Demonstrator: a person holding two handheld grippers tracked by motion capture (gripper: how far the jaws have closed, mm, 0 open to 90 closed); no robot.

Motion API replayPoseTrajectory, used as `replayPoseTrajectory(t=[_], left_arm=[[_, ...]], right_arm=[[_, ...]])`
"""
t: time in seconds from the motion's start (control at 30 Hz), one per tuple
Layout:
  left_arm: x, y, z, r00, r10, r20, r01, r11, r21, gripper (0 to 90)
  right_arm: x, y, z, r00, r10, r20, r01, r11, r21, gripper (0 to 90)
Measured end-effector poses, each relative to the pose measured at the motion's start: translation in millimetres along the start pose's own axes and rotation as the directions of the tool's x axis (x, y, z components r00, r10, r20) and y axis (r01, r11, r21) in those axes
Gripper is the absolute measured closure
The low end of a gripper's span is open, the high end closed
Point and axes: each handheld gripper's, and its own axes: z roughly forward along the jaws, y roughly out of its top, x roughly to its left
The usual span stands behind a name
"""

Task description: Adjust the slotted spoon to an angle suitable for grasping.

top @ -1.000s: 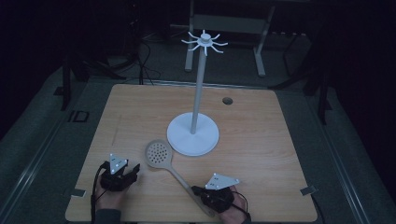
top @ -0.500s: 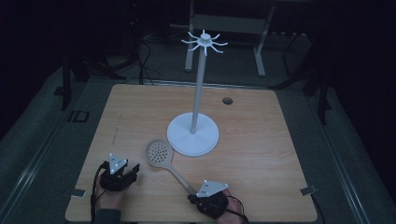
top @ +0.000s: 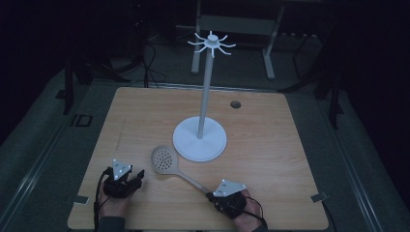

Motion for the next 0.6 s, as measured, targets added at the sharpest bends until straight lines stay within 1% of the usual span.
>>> replayPoseTrajectory(t=[0.03, 0.1, 0.13, 0.17, 0.2, 0.27, 0.3, 0.33, 0.37, 0.4, 0.43, 0.47, 0.53, 0.57, 0.6], left_arm=[[-0.3, -0.1, 0.1, 1.0, 0.0, 0.0, 0.0, 1.0, 0.001, 49.2], [-0.6, -0.2, 0.4, 1.0, 0.001, 0.002, -0.001, 1.0, 0.003, 49.2], [-0.7, -0.2, 0.5, 1.0, 0.004, 0.002, -0.004, 1.0, 0.005, 49.2], [-0.8, -0.2, 0.8, 1.0, 0.004, 0.002, -0.004, 1.0, 0.005, 49.2], [-0.8, -0.2, 0.8, 1.0, 0.004, 0.002, -0.004, 1.0, 0.005, 49.2], [-0.8, 0.0, 0.7, 1.0, 0.004, 0.002, -0.004, 1.0, 0.005, 49.2], [-0.8, 0.0, 0.7, 1.0, 0.004, 0.002, -0.004, 1.0, 0.005, 49.2], [-1.0, 0.0, 1.2, 1.0, 0.002, 0.0, -0.002, 1.0, 0.007, 49.2], [-1.0, 0.0, 1.2, 1.0, 0.002, 0.0, -0.002, 1.0, 0.007, 49.2], [-1.2, 0.0, 1.4, 1.0, 0.003, 0.002, -0.003, 1.0, 0.008, 49.2], [-1.4, 0.1, 1.2, 1.0, 0.003, 0.001, -0.003, 1.0, 0.007, 49.2], [-1.4, 0.1, 1.2, 1.0, 0.003, 0.001, -0.003, 1.0, 0.007, 49.2], [-1.2, 0.1, 0.8, 1.0, 0.004, 0.002, -0.004, 1.0, 0.006, 49.2], [-0.9, 0.1, 0.6, 1.0, 0.003, 0.002, -0.003, 1.0, 0.006, 49.3], [-0.9, 0.1, 0.6, 1.0, 0.003, 0.002, -0.003, 1.0, 0.006, 49.2]], right_arm=[[-3.2, -0.2, -1.9, 0.9999, 0.001, 0.014, -0.001, 1.0, -0.001, 90.0], [-9.6, -1.0, -5.7, 0.9982, 0.005, 0.06, -0.005, 1.0, 0.001, 89.9], [-13.7, -2.2, -6.6, 0.9948, -0.003, 0.102, 0.0, 1.0, 0.021, 89.9], [-18.2, -4.6, -7.4, 0.9928, 0.008, 0.12, -0.013, 0.999, 0.041, 89.9], [-18.2, -4.6, -7.4, 0.9928, 0.008, 0.12, -0.013, 0.999, 0.041, 89.9], [-28.5, -11.7, -11.7, 0.9924, 0.059, 0.108, -0.062, 0.998, 0.019, 89.9], [-28.5, -11.7, -11.7, 0.9924, 0.059, 0.108, -0.062, 0.998, 0.019, 89.9], [-32.7, -14.3, -20.0, 0.9918, 0.089, 0.092, -0.089, 0.996, -0.014, 89.9], [-32.7, -14.3, -20.0, 0.9918, 0.089, 0.092, -0.089, 0.996, -0.014, 89.9], [-32.2, -13.6, -25.0, 0.993, 0.105, 0.055, -0.102, 0.994, -0.046, 89.9], [-31.5, -13.4, -26.0, 0.9937, 0.103, 0.044, -0.101, 0.993, -0.055, 89.9], [-31.5, -13.4, -26.0, 0.9937, 0.103, 0.044, -0.101, 0.993, -0.055, 89.9], [-26.8, -13.5, -27.0, 0.9951, 0.099, -0.003, -0.099, 0.993, -0.066, 89.9], [-21.3, -14.6, -25.5, 0.9958, 0.084, -0.036, -0.086, 0.995, -0.059, 89.9], [-19.1, -15.1, -24.9, 0.9959, 0.077, -0.047, -0.08, 0.995, -0.053, 89.9]])
